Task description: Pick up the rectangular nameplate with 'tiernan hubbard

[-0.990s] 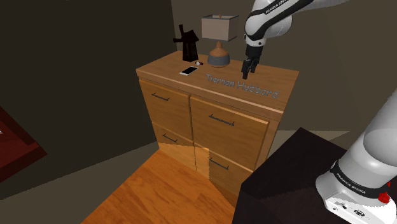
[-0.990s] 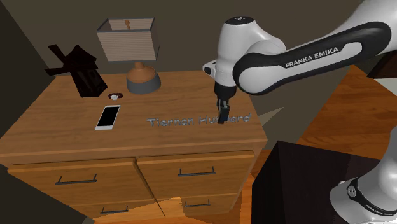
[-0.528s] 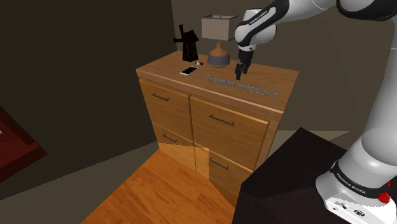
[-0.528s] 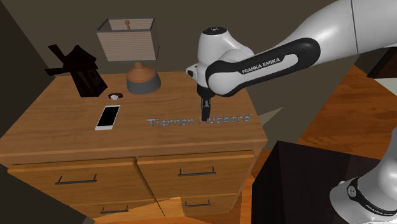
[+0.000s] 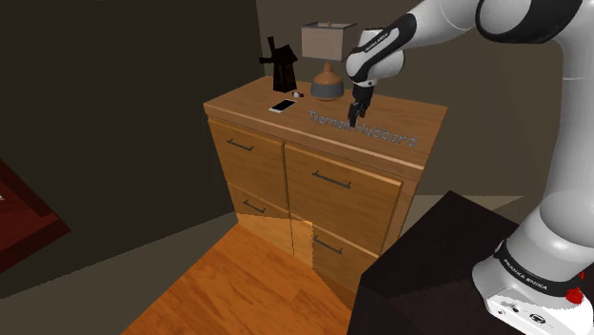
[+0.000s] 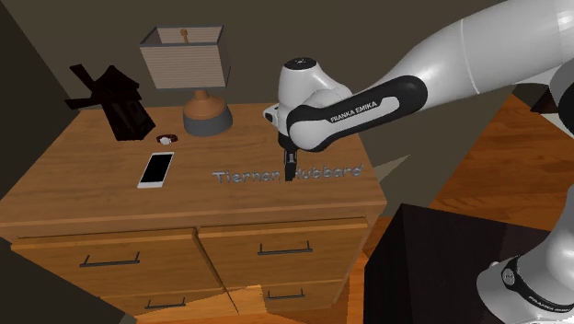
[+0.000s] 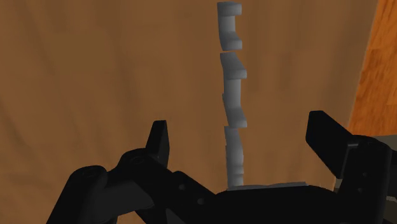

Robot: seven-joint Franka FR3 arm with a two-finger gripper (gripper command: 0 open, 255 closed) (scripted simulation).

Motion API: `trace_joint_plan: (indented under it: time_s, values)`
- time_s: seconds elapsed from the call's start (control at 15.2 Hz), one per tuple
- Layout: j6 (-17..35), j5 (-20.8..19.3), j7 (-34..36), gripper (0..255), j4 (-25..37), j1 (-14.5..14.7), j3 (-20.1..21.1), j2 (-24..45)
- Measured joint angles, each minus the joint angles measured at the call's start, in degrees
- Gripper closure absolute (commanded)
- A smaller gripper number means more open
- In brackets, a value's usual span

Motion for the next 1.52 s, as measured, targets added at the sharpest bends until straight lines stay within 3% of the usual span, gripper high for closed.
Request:
trace_joint_plan:
  time_s: [0.07, 0.13, 0.79, 1.52]
  values:
    - [0.6, 0.1, -0.1, 0, -0.3, 0.0, 0.0, 0.3]
    - [0.8, 0.1, -0.1, 255, -0.2, -0.1, 0.1, 0.6]
    - [1.0, 0.2, -0.1, 255, -0.3, -0.1, 0.1, 0.7]
    - [-5.2, -0.8, 0.6, 255, 2.3, 0.3, -0.4, -3.0]
